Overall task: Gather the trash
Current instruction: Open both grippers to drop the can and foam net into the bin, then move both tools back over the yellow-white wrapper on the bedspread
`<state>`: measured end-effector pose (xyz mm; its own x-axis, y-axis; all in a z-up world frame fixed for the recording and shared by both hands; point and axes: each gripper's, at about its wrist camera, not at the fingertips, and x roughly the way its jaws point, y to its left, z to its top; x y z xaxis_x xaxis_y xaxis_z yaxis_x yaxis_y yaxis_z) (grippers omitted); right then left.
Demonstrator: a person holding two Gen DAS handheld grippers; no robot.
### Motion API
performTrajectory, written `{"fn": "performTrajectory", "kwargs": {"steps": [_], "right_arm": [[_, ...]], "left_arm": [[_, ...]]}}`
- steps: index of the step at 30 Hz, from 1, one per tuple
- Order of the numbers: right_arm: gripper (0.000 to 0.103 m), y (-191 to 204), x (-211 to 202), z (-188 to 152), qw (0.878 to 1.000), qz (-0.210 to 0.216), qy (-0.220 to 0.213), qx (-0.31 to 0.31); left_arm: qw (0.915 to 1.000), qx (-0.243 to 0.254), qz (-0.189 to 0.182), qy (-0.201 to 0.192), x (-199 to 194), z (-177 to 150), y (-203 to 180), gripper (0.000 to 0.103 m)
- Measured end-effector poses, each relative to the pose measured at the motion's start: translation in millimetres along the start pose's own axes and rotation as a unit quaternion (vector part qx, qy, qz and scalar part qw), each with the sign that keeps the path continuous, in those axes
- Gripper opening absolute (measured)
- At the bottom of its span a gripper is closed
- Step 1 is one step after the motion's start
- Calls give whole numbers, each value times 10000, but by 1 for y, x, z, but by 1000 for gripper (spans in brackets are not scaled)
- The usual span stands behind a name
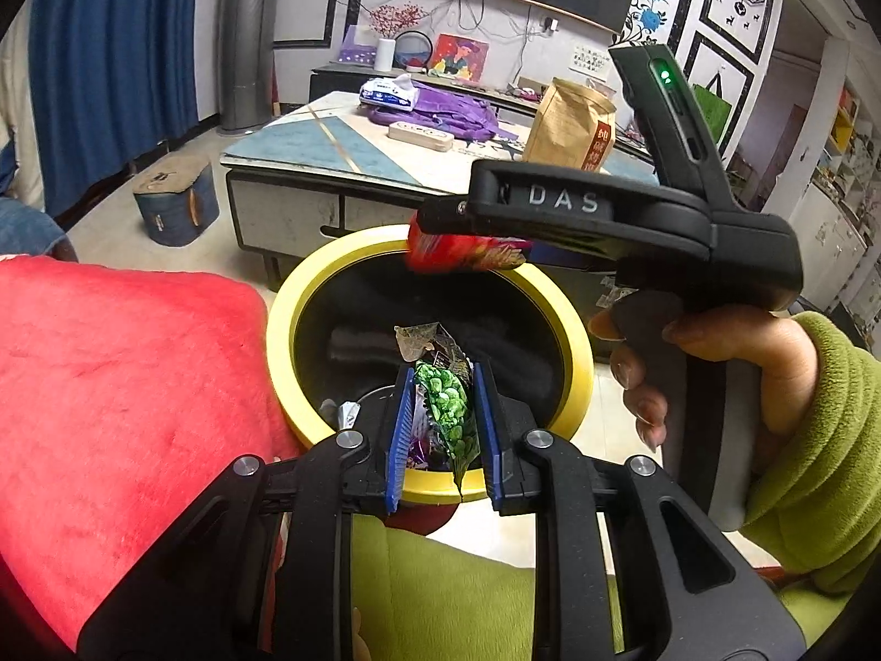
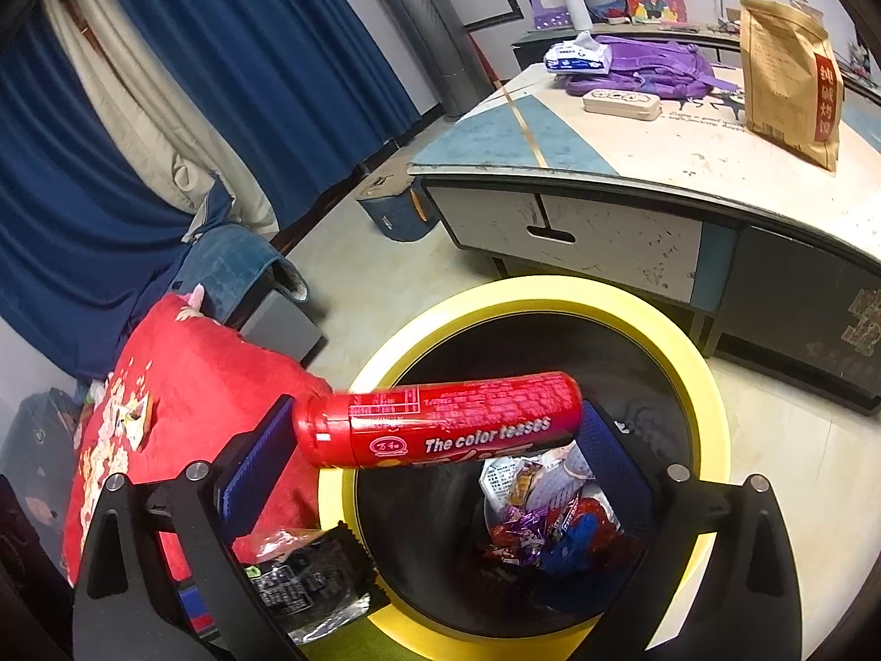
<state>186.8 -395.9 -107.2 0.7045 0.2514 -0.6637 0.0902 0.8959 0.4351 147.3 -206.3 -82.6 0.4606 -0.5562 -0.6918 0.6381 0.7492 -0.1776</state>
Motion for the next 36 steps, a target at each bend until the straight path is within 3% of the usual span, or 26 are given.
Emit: {"fn": "performTrajectory", "kwargs": {"steps": [7,9,13,22,27,36], "right_arm": [[97,-7,-1,4,9998,27,4,177],[97,-10,-3,5,9997,12,-33,250],[97,-13,-7,6,9995,-25,-98,313],[97,-3,-10,5,9998,-19,-141,134],[97,13,-19,4,9993,11,-351,-140],[97,58,-38,-2,9931,344,-762,-819]], "left_arm": [[10000,37,53,10,7,3,-1,20],[10000,42,64,2,10,3,-2,36],[9999,0,116,-9,10,3,-1,48],[9985,-388,360,-161,-7,5,16,93],[9957,-681,571,-280,-23,4,29,92],[9820,-924,1453,-776,-72,-8,52,92]]}}
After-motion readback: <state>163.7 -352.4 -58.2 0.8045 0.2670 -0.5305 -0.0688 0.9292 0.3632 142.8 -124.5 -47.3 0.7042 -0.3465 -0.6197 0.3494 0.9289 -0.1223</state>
